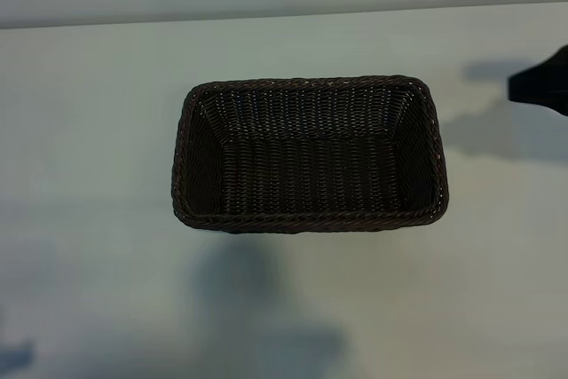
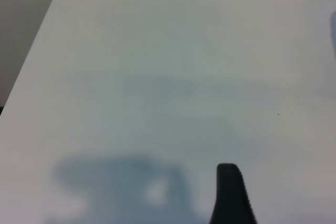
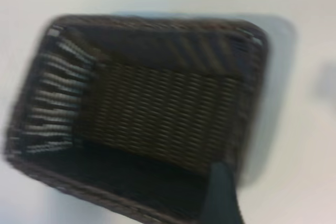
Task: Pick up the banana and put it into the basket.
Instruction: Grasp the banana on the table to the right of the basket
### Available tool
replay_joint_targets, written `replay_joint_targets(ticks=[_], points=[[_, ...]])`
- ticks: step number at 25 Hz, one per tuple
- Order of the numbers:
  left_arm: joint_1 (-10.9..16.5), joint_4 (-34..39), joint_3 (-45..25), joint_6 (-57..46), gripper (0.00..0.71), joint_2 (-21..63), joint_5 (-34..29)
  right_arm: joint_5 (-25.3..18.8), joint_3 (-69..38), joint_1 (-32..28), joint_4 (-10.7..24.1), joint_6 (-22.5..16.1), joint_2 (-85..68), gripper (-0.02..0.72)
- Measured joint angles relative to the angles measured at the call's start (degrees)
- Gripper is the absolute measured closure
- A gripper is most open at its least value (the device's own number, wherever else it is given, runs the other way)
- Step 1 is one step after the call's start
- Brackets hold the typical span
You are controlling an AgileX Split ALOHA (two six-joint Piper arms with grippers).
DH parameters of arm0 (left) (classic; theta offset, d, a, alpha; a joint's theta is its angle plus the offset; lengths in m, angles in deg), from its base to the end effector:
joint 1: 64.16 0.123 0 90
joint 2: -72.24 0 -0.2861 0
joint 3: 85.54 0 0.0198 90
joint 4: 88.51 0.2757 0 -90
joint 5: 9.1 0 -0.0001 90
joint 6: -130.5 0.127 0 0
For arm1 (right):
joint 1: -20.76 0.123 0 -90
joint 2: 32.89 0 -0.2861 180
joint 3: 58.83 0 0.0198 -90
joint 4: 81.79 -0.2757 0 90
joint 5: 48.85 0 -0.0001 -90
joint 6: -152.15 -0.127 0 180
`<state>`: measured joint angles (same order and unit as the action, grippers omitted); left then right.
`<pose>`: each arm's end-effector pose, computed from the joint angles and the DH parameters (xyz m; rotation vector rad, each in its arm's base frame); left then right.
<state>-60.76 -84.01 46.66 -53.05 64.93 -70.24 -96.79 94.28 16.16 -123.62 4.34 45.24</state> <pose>0.0441 0.0114 0.2774 -0.1278 2.0237 0.0920 0.2806 0.0406 0.2607 -0.1348 2.4418 0.6051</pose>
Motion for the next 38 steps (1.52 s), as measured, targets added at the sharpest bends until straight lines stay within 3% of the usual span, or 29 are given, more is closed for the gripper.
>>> replay_joint_targets(ticks=[6, 9, 15, 18, 30, 38], points=[[0.0, 0.0, 0.0, 0.0, 0.212, 0.0, 0.0, -1.2, 1.9, 0.0, 18.7, -14.9, 1.8, 0.16], [0.0, 0.0, 0.0, 0.0, 0.212, 0.0, 0.0, -2.3, 2.7, 0.0, 26.1, -21.4, 3.7, 0.16], [0.0, 0.0, 0.0, 0.0, 0.212, 0.0, 0.0, -4.5, 2.7, 0.0, 37.0, -27.5, 9.1, 0.16], [0.0, 0.0, 0.0, 0.0, 0.212, 0.0, 0.0, -4.2, 2.7, -1.1, 38.8, -28.4, 11.8, 0.16], [0.0, 0.0, 0.0, 0.1, 0.212, 0.0, 0.0, 1.6, 2.8, -14.1, 39.2, -28.3, 19.6, 0.16], [0.0, 0.0, 0.0, 0.1, 0.213, 0.0, 0.0, 2.4, 8.4, -16.8, 39.6, -28.3, 26.5, 0.16]])
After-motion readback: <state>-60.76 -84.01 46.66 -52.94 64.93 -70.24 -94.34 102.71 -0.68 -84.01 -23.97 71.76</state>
